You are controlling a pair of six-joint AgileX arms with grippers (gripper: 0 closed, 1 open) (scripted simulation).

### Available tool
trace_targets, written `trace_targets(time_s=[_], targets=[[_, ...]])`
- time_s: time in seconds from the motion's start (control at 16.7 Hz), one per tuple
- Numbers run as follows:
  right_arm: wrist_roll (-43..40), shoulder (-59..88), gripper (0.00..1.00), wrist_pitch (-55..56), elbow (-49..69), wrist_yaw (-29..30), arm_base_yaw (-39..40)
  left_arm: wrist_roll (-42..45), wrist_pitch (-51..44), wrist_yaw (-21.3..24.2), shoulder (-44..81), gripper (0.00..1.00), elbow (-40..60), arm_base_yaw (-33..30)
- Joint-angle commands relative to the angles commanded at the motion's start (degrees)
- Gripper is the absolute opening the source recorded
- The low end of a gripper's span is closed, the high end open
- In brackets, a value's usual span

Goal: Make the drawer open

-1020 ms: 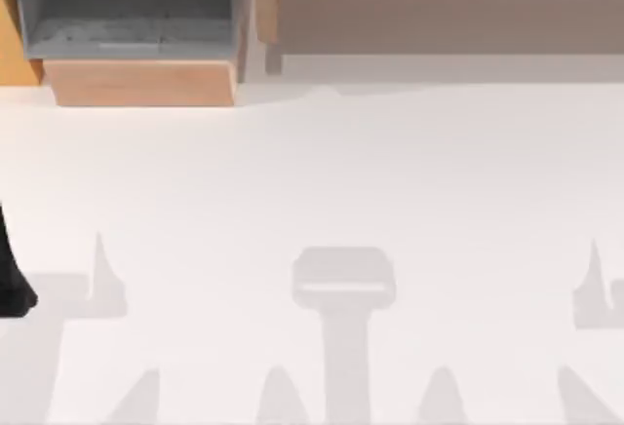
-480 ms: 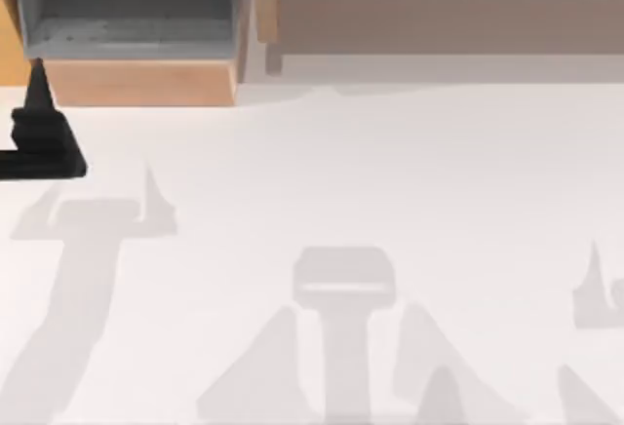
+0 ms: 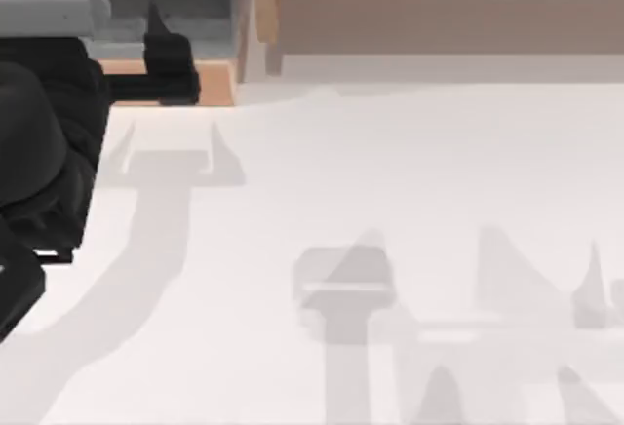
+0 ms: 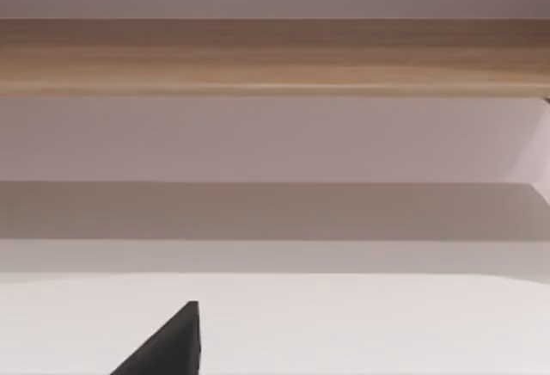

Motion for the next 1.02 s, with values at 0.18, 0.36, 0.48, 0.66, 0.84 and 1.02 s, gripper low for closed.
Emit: trace_targets(time_s=[0.18,0.36,0.48,0.66,0.84,1.02], targets=[[0.00,0.00,1.00,0.00,0.00,0.00,0.00,0.06,1.30,-0.95,2.17,1.00,1.01,-0.96],[0.00,0.00,1.00,0.00,0.00,0.00,0.00,0.04,1.16,-0.83,2.00,1.00,0.75,-0.72],[0.00,0.00,1.00,0.00,0.00,0.00,0.00,0.72,1.63,-0.19,2.45,1.00,1.21,-0.09],[0.00,0.00,1.00,0.00,0.00,0.00,0.00,6.15,5.62,3.91,6.02,1.00,5.37,4.50],[0.00,0.00,1.00,0.00,0.00,0.00,0.00,16.75,11.18,11.65,13.49,1.00,11.66,12.16],[0.00,0.00,1.00,0.00,0.00,0.00,0.00,31.41,16.33,20.13,23.80,1.00,17.25,19.74]])
